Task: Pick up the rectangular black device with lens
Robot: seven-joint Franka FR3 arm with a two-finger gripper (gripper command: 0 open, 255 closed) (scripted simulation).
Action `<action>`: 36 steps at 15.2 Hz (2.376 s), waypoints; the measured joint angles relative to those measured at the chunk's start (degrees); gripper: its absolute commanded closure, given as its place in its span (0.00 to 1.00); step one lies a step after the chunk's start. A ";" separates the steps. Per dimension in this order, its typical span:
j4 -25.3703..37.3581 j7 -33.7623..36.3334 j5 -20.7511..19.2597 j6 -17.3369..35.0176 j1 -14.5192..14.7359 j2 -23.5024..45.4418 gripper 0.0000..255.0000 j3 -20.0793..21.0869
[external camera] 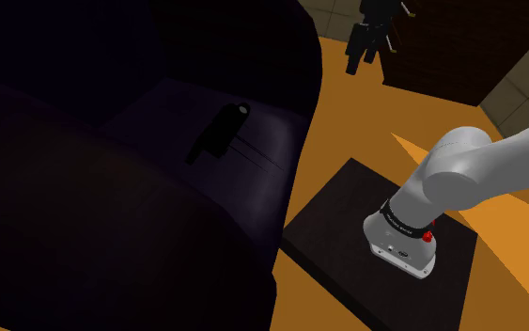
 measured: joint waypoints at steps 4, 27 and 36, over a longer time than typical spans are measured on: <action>-2.59 0.95 1.27 4.24 1.38 -0.87 0.00 1.95; -18.61 15.41 6.66 52.90 11.65 4.45 0.00 30.28; -21.83 17.15 6.27 58.87 10.86 6.85 1.00 32.71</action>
